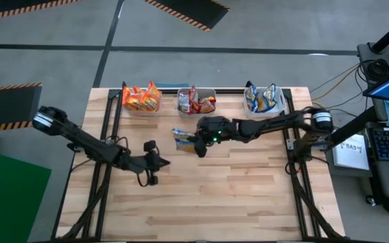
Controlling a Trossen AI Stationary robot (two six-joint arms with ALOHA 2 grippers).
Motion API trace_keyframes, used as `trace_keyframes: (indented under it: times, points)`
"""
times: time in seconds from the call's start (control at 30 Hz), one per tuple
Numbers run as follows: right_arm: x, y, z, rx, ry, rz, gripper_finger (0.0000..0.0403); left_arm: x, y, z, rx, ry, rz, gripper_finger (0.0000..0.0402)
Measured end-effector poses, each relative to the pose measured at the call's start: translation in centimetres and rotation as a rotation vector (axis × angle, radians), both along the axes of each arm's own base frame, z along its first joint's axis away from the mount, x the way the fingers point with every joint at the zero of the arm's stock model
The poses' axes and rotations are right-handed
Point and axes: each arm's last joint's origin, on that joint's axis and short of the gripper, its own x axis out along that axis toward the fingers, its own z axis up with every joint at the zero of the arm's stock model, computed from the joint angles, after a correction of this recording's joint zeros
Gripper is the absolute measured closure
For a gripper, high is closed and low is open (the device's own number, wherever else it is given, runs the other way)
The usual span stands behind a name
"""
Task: Sort Maruchan noodles
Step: Put the blue noodle pack into the white bin
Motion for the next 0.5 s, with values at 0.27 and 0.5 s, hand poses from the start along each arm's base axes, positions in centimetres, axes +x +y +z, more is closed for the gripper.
trace_keyframes:
  times: [0.27,0.5]
  points:
    - [-4.7,-1.4,6.2,-0.234,0.009,-0.204,0.0376,-0.6,0.5,2.6,0.063,-0.133,0.030,0.0402]
    - [-11.3,-4.0,10.2,-0.437,0.151,-0.601,0.0376,-0.8,0.7,3.6,0.108,-0.191,0.052,0.0402]
